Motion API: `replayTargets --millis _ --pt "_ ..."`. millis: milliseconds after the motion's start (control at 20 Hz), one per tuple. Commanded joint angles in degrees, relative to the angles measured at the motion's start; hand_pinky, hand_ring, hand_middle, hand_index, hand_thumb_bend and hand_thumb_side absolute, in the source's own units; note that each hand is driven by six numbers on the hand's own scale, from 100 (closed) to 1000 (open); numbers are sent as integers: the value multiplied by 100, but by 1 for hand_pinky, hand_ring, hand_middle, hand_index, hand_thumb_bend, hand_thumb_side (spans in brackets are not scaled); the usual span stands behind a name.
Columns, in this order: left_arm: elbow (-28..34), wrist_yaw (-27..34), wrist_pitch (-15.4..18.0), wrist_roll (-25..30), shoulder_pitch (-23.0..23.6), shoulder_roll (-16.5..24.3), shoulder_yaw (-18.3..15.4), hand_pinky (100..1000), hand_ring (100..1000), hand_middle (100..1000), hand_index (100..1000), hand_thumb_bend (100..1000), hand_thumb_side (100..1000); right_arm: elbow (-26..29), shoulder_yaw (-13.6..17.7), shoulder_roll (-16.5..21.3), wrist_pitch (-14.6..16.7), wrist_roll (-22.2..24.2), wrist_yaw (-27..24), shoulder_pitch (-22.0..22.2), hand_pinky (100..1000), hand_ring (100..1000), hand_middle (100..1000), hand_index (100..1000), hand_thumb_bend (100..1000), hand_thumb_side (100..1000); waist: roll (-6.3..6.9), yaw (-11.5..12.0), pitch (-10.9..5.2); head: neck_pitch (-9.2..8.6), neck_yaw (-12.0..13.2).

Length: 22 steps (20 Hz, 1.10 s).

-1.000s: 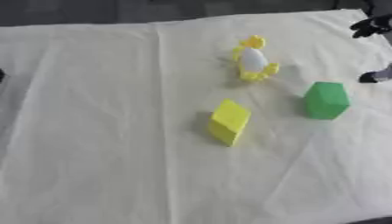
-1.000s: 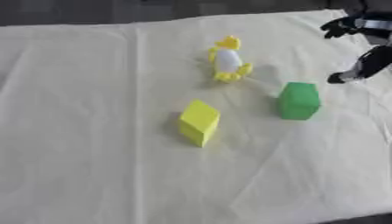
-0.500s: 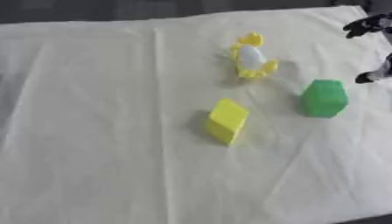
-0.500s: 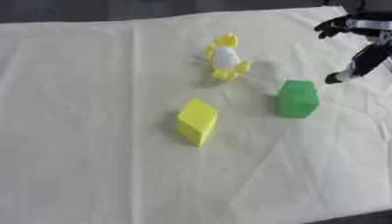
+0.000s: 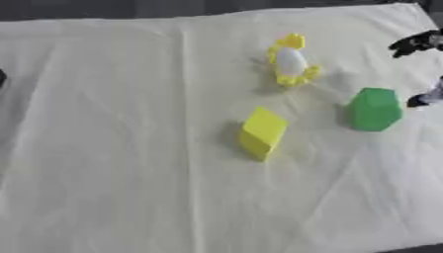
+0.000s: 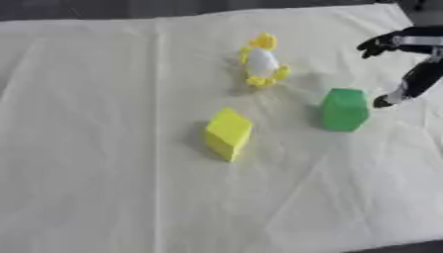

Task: Pick up the objects with one hand, pass them to the other hand, and then place them into the box on the other side of the table.

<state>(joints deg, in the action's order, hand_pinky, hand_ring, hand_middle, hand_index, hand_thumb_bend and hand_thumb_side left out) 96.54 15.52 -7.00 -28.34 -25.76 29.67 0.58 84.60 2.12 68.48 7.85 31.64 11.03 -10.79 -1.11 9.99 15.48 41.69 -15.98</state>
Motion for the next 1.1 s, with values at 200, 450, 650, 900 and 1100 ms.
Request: replayTargets --millis 200,450,650,900,1100 --pt "99 17 11 19 -85 115 -23 745 783 825 854 194 869 166 4 126 -5 147 -41 25 989 939 862 974 588 164 60 6 -10 -54 -21" --pt "95 20 11 18 -71 111 -26 745 783 825 854 194 871 145 -42 77 -32 196 -46 9 987 938 861 975 592 172 61 14 4 -84 -45" --pt "96 23 13 22 -71 104 -17 746 783 825 854 194 874 124 -77 32 -58 165 -46 -21 983 936 859 975 595 175 58 21 18 -104 -50" --pt "96 25 16 34 -73 83 -5 747 783 824 854 193 877 90 -165 -36 -104 137 -42 -92 982 937 859 977 602 187 52 40 43 -123 -64" --pt "98 28 21 28 -72 73 -12 747 783 824 854 192 878 55 -235 -97 -128 173 -5 -128 980 936 858 977 606 195 51 61 65 -148 -67"
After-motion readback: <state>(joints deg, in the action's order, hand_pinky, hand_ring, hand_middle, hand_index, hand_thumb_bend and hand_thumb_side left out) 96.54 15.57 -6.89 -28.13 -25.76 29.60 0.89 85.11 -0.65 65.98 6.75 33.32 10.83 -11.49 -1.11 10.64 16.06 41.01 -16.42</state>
